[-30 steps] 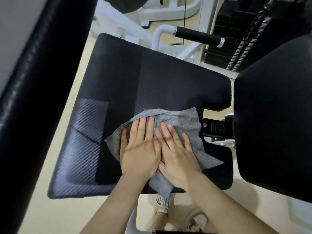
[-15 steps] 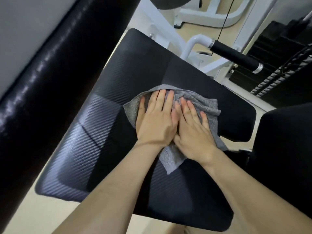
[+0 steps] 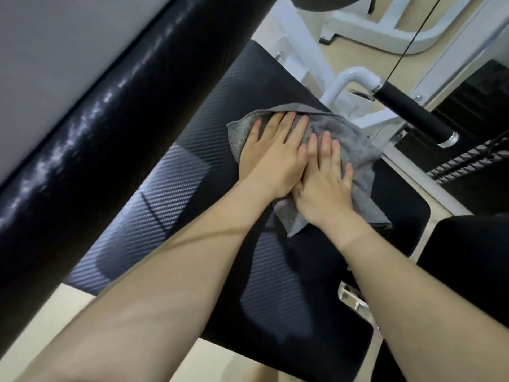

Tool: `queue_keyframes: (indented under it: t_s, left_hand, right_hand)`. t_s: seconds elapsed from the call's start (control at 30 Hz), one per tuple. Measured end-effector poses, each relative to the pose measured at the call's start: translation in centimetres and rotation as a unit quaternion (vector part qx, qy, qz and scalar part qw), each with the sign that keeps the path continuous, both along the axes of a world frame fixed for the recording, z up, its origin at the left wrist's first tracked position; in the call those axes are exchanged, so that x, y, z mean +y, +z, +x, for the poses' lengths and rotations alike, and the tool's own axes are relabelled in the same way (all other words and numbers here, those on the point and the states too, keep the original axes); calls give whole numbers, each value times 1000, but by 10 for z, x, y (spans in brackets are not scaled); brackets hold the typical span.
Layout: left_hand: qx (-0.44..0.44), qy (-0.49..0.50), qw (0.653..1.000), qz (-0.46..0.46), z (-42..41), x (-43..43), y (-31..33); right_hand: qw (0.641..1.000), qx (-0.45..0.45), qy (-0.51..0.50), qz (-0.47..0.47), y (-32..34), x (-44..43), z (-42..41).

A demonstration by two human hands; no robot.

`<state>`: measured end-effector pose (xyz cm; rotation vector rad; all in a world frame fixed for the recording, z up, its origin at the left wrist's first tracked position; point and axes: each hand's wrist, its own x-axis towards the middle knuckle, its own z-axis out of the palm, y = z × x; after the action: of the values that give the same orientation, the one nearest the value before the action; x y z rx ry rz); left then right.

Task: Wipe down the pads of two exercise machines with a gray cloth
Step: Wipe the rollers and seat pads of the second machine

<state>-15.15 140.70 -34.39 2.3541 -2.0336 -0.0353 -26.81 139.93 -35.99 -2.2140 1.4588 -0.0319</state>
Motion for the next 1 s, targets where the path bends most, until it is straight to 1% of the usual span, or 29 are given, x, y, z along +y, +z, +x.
queue_keyframes:
  t_s: [0.1,0.2,0.27,0.33,0.4,0.5,0.6,0.67,0.7,0.8,0.93,1.0]
  left_hand:
    - [-11,15,1000,19,8,45,8]
    - [-16,45,998,52,5,101,11]
    - [-14,57,995,80,-1,137,10]
    - [-21,53,994,93,-11,167,5]
    - [-23,48,992,113,-24,187,-1]
    - [-24,45,990,134,-42,200,-8]
    - [-24,49,991,126,-54,191,-13]
    - [-12,59,992,115,-61,176,-16]
    - [-8,65,992,107,-65,166,-18]
    - [-1,52,995,83,-76,131,-21]
    - [15,10,998,63,-75,76,-24]
    - [13,-13,999,38,-76,50,-26]
  right_hand:
    - [1000,7,30,6,3,42,10]
    - [998,-45,43,24,5,92,9]
    - [996,-54,65,38,3,123,2]
    - [995,-45,78,47,0,152,-9]
    - [996,-25,81,36,-8,176,-22]
    - [997,8,76,25,-20,195,-42]
    - [996,-7,94,-9,-25,186,-56]
    - [996,-14,87,-11,-25,170,-61]
    - [997,-18,76,-4,-24,160,-63]
    - [997,-30,15,64,-25,127,-64]
    - [999,-14,-42,16,-31,88,-62]
    - [998,-15,-53,18,-32,67,-65]
